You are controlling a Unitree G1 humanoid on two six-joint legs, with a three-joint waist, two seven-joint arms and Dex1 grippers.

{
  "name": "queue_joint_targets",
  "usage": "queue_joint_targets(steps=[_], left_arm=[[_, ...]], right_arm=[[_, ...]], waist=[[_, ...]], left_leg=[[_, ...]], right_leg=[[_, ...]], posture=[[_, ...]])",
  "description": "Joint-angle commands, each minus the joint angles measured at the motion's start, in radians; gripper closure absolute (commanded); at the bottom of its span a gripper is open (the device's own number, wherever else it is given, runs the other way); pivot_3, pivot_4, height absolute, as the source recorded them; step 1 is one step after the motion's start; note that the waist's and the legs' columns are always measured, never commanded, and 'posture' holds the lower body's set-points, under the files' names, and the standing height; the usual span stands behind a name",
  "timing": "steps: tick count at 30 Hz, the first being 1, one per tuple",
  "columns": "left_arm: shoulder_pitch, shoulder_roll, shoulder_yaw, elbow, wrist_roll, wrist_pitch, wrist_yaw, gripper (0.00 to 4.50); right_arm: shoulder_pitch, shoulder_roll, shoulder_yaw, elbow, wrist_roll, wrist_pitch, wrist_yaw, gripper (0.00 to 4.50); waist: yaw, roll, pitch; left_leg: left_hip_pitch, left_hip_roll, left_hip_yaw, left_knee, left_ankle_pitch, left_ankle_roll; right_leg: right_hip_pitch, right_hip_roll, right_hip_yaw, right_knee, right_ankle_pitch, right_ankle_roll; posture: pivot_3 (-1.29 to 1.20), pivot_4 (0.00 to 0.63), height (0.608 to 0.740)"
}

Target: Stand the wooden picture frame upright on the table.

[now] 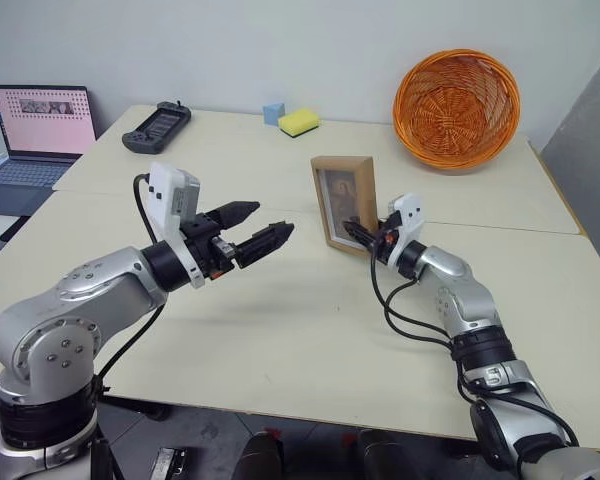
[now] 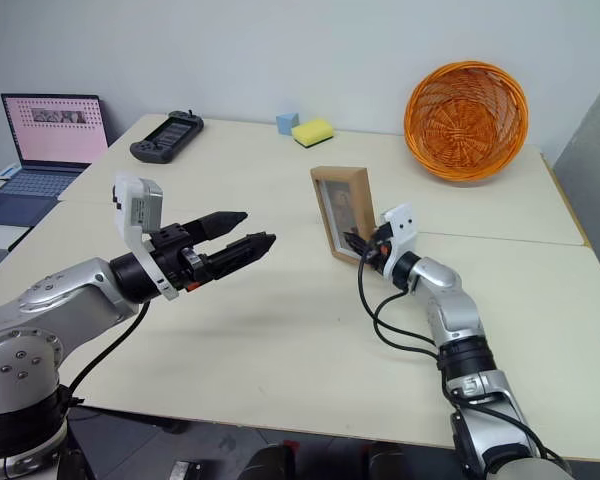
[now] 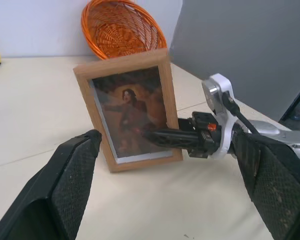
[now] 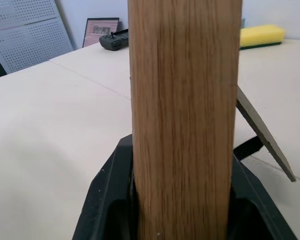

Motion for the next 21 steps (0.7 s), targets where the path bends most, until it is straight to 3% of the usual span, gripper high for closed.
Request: queue_joint_targets(steps=[1, 7, 21], left_arm=[[-0.029, 0.016, -0.006, 0.010, -0.003, -0.016, -0.020, 0.04], [-0.040, 0.021, -0.018, 0.022, -0.010, -0.008, -0.029, 0.04], [-0.032, 0.007, -0.028, 0.006, -0.041, 0.001, 0.011, 0.04]], right_arm=[[0.059, -0.016, -0.002, -0.040, -0.020, 0.026, -0.011, 2.92], [0.107, -0.021, 0.000, -0.068, -0.030, 0.052, -0.009, 2.92], [0.051, 0.000, -0.044, 0.007, -0.001, 0.137, -0.018, 2.92]], waist=[[0.000, 0.000, 0.000], [0.001, 0.000, 0.000], [-0.005, 0.000, 0.000]], left_leg=[[0.000, 0.000, 0.000, 0.000, 0.000, 0.000], [0.000, 0.000, 0.000, 0.000, 0.000, 0.000], [0.001, 0.001, 0.000, 0.000, 0.000, 0.000]], right_leg=[[0.000, 0.000, 0.000, 0.000, 0.000, 0.000], [0.000, 0.000, 0.000, 0.000, 0.000, 0.000], [0.000, 0.001, 0.000, 0.000, 0.000, 0.000]], posture=[[0.00, 0.150, 0.740], [0.00, 0.150, 0.740], [0.00, 0.150, 0.740]])
